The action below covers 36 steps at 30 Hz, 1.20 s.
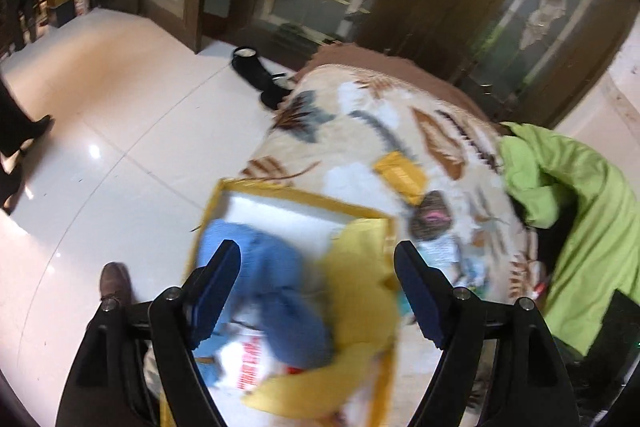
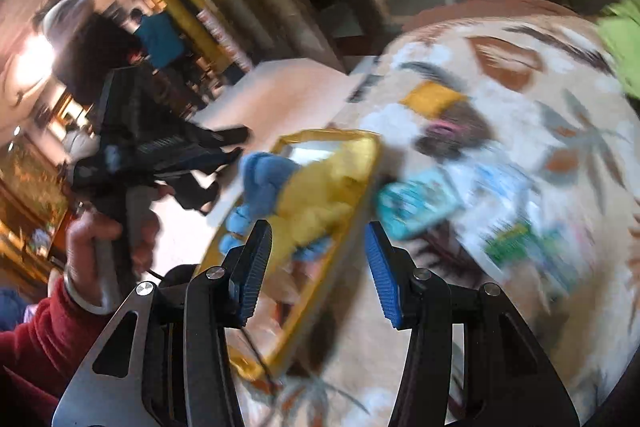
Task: Organize soft objects
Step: 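Carry the blue and yellow towels into the box and open both grippers, then grasp the yellow packet with left gripper while right grasps the grey knit ball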
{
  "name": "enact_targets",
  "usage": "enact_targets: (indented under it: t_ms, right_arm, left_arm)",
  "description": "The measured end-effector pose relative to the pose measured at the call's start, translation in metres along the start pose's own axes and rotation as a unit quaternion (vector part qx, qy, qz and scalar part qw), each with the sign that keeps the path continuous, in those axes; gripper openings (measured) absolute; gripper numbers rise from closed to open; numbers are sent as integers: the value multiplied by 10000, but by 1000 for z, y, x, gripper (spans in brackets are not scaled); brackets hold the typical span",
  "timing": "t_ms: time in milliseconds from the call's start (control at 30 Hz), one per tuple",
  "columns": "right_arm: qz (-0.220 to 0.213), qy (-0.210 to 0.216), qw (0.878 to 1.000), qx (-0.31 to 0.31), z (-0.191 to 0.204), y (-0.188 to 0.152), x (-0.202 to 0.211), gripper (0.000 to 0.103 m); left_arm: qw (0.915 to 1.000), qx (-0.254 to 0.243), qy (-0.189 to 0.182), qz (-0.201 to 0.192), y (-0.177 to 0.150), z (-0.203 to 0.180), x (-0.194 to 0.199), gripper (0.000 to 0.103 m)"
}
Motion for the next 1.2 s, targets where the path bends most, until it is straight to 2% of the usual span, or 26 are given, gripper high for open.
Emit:
enact_targets:
  t_ms: [100, 233, 333, 467, 567, 633, 667, 933, 1067, 1200]
  right_arm:
    - [-170, -237, 9994, -163, -26, 4, 21, 48]
    - [-576, -87, 9963, -628, -51, 13, 52, 48]
    - [-606, 5, 9949, -805, -62, 12, 60, 49]
    - [-590, -156, 9955, -720, -67, 18, 54, 49]
    - [-706, -216, 9957, -554, -59, 29, 54, 49]
    - [-793, -334, 9953, -436, -55, 39, 50, 60]
    - [-789, -425, 9951, -413, -53, 44, 47, 62]
    - [-684, -443, 9954, -498, -47, 72, 13, 62]
    - [-595, -775, 9948, -295, -53, 84, -7, 62]
    - [-473, -878, 9946, -277, -62, 94, -20, 62]
  left_arm:
    - [9997, 15, -258, -9, 11, -25, 2, 80]
    - [9992, 28, -364, 137, 13, -48, -9, 80]
    - [9984, 39, -486, 272, 11, -62, -17, 80]
    - [9985, -175, -421, 307, 16, -71, -19, 80]
    - [9985, -88, -392, 385, 22, -67, -27, 80]
    - [9980, -8, -435, 468, 28, -66, -38, 80]
    - [9977, 33, -437, 515, 30, -66, -43, 80]
    - [9970, 25, -318, 706, 48, -70, -88, 80]
    - [9965, 87, -250, 798, 55, -68, -110, 80]
    - [9961, -44, -76, 877, 60, -68, -126, 80]
Point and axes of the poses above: each gripper's, at about its wrist camera, not at the fingertips, and x roughly against the way its jaws point, z to its left, y to its top, the point moved 9 cm from there along -x, roughly the way its jaws point, and after that the axes turned 15 degrees about -x, right-handed, at the moved point
